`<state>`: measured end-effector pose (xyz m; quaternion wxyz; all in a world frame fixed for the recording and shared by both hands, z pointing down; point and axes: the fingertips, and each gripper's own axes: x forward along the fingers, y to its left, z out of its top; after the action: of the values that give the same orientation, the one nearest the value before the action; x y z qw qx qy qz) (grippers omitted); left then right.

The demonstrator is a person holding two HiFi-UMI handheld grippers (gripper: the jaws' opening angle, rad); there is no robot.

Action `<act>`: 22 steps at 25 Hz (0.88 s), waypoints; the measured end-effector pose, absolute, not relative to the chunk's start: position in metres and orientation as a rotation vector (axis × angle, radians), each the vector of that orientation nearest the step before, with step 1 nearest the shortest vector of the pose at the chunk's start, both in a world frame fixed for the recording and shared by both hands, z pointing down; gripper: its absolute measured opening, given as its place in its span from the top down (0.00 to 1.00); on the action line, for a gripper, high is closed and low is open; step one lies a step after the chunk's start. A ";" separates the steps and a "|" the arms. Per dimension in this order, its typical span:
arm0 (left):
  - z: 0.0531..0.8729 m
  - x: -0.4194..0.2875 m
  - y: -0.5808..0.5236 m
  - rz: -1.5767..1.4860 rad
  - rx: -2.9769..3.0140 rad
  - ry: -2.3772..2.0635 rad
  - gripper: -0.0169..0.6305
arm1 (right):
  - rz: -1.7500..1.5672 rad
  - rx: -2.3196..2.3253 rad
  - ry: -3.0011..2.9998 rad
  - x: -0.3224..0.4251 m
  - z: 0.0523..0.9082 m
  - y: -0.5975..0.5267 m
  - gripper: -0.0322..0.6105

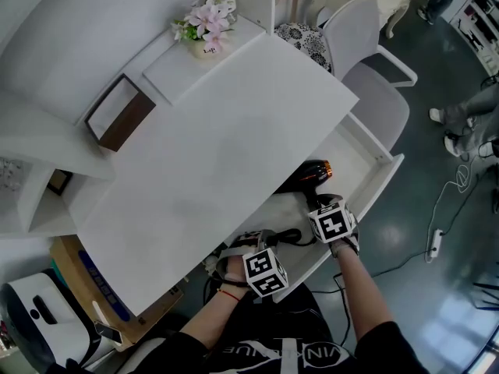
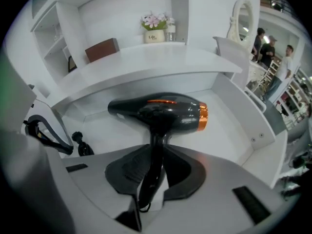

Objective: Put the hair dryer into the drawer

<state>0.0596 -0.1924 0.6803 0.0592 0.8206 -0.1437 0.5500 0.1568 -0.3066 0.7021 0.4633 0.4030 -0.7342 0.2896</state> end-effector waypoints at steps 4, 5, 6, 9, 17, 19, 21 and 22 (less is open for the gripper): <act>0.671 0.052 -0.189 1.613 2.486 -0.504 0.95 | 0.704 1.101 -1.896 0.156 0.676 -0.307 0.94; 0.668 0.051 -0.188 1.598 2.484 -0.521 0.95 | 0.712 1.113 -1.928 0.155 0.670 -0.304 0.94; 0.666 0.049 -0.187 1.580 2.481 -0.537 0.95 | 0.723 1.125 -1.958 0.153 0.664 -0.301 0.94; 0.659 0.046 -0.184 1.499 2.473 -0.591 0.95 | 0.745 1.159 -2.013 0.153 0.649 -0.288 0.95; 0.630 0.045 -0.188 1.075 2.451 -0.714 0.96 | 0.815 1.266 -2.144 0.152 0.610 -0.252 0.95; 0.620 0.044 -0.188 0.978 2.449 -0.733 0.96 | 0.803 1.293 -2.181 0.149 0.600 -0.241 0.95; 0.607 0.038 -0.188 0.921 2.455 -0.767 0.96 | 0.783 1.322 -2.215 0.147 0.589 -0.230 0.95; 0.600 0.035 -0.188 0.890 2.463 -0.788 0.96 | 0.767 1.338 -2.231 0.145 0.583 -0.225 0.95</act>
<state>0.0354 -0.1881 0.6000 0.2019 0.8820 -0.2821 0.3188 0.1449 -0.2246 0.5827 0.2129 0.4819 -0.8038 0.2763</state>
